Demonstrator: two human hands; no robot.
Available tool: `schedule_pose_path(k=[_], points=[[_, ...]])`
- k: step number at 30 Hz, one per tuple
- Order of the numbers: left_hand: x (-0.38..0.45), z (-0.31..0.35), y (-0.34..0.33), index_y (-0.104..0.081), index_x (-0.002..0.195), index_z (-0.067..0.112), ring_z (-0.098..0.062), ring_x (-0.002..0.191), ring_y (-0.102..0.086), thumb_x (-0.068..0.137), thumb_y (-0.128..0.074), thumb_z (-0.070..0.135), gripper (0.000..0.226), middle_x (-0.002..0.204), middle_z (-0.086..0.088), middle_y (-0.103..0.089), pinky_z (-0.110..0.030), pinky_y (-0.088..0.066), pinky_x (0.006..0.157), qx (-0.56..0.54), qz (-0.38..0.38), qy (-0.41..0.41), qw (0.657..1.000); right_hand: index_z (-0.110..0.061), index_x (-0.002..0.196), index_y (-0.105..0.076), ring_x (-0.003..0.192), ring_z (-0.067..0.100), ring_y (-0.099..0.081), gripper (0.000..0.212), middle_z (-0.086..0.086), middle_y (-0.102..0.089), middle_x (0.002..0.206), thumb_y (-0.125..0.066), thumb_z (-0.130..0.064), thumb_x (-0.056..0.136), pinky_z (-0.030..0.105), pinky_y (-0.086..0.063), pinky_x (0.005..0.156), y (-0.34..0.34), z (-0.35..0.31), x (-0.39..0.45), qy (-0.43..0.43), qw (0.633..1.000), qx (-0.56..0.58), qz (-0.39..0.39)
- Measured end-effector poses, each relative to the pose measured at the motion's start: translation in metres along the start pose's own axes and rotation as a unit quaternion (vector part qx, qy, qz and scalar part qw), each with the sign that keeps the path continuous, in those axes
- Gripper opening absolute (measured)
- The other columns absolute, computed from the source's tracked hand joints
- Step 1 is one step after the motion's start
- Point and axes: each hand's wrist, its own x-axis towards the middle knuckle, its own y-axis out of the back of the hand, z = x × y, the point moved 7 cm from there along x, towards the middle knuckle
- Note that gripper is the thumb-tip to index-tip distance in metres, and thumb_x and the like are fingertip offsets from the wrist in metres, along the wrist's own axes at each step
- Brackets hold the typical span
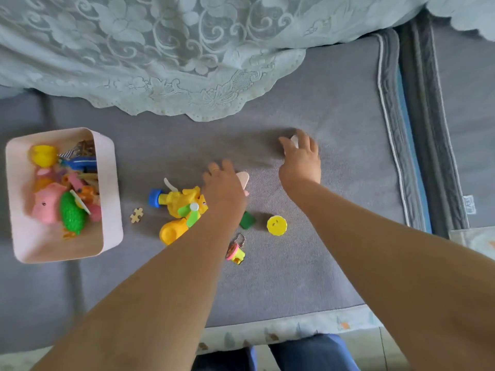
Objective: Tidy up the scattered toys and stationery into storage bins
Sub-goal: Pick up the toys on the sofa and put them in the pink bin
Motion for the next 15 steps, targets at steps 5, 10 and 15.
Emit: schedule_pose_path(k=[5,10,15], points=[[0.001,-0.002,-0.006,-0.035,0.122,0.01,-0.032,0.111,-0.053,0.073,-0.08,0.026,0.069,0.124,-0.015,-0.048,-0.038,-0.044,0.091,-0.082,-0.025,0.016,0.996,-0.028,0.117,-0.055,0.114,0.029,-0.034,0.048,0.005,-0.038,0.127,-0.052,0.005,0.082,0.04,-0.051,0.088,-0.009,0.002,-0.004,-0.021,1.0,0.01,0.004],[-0.008,0.002,0.016,-0.041,0.118,0.007,-0.038,0.102,-0.054,0.079,-0.055,0.028,0.046,0.112,-0.017,-0.055,-0.04,-0.044,0.085,-0.177,0.018,-0.006,0.984,-0.028,0.119,-0.052,0.112,0.03,-0.036,0.04,0.007,-0.039,0.126,-0.055,-0.007,0.085,0.031,-0.043,0.08,-0.025,-0.021,-0.019,-0.032,0.997,0.065,-0.023],[-0.02,-0.045,0.065,-0.049,0.123,0.001,-0.037,0.101,-0.054,0.074,-0.04,0.038,0.062,0.113,-0.015,-0.06,-0.041,-0.039,0.086,-0.269,0.178,-0.017,0.946,-0.031,0.129,-0.048,0.103,0.026,-0.054,0.037,0.004,-0.049,0.124,-0.05,-0.03,0.093,0.036,-0.049,0.083,-0.031,-0.086,-0.037,-0.02,0.964,0.258,-0.053]])
